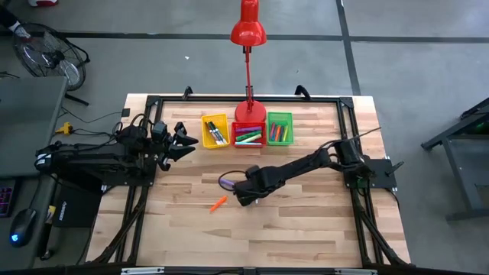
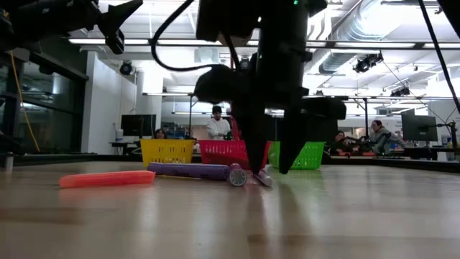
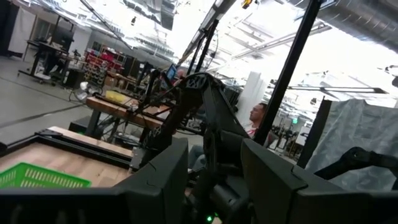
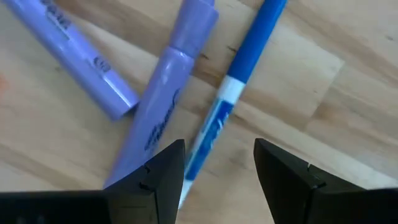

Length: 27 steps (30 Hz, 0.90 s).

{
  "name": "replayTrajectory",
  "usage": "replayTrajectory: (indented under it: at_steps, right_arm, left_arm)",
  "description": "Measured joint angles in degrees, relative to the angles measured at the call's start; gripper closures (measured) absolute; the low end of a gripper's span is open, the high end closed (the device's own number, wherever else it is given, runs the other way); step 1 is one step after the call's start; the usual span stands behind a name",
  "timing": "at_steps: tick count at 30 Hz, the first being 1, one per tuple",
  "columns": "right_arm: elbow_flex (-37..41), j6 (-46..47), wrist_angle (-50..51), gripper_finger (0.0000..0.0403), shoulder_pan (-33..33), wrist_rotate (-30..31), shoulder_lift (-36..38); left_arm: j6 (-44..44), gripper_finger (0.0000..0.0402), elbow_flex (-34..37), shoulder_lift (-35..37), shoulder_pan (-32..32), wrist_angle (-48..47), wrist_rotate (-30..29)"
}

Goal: Pick & Place Markers
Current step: Put the blue marker pen into the yellow bin

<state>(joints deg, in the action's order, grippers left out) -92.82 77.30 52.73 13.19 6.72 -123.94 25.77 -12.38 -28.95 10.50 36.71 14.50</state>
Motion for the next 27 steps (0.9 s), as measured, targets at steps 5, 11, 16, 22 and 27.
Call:
replayTrajectory:
  at_steps: [5, 11, 16, 22, 27]
  right_arm:
    - [-0.10, -0.38, -2.26, 0.0222, 0.05, -1.46, -1.46]
    - [-0.28, -0.01, -1.40, 0.0222, 0.77, -2.07, -2.15]
    - [-0.23, -0.11, -2.02, 0.0236, 0.61, -3.07, -2.21]
    - [-0.11, -0.16, -2.00, 0.0279, 0.61, -3.04, -2.27]
    - [-0.12, -1.13, -0.55, 0.0314, 0.63, -2.66, -2.31]
  left_arm:
    - [0.15, 0.0254, 0.00, 0.00, -0.02, 0.00, 0.02]
    - [0.36, 0.0254, 0.00, 0.00, 0.00, 0.00, 0.00]
    - [0.34, 0.0254, 0.00, 0.00, 0.00, 0.00, -0.04]
    - [0.77, 0.0254, 0.00, 0.02, 0.00, -0.48, -0.04]
    - [1.71, 0.0254, 0.00, 0.02, 0.00, -0.85, 0.25]
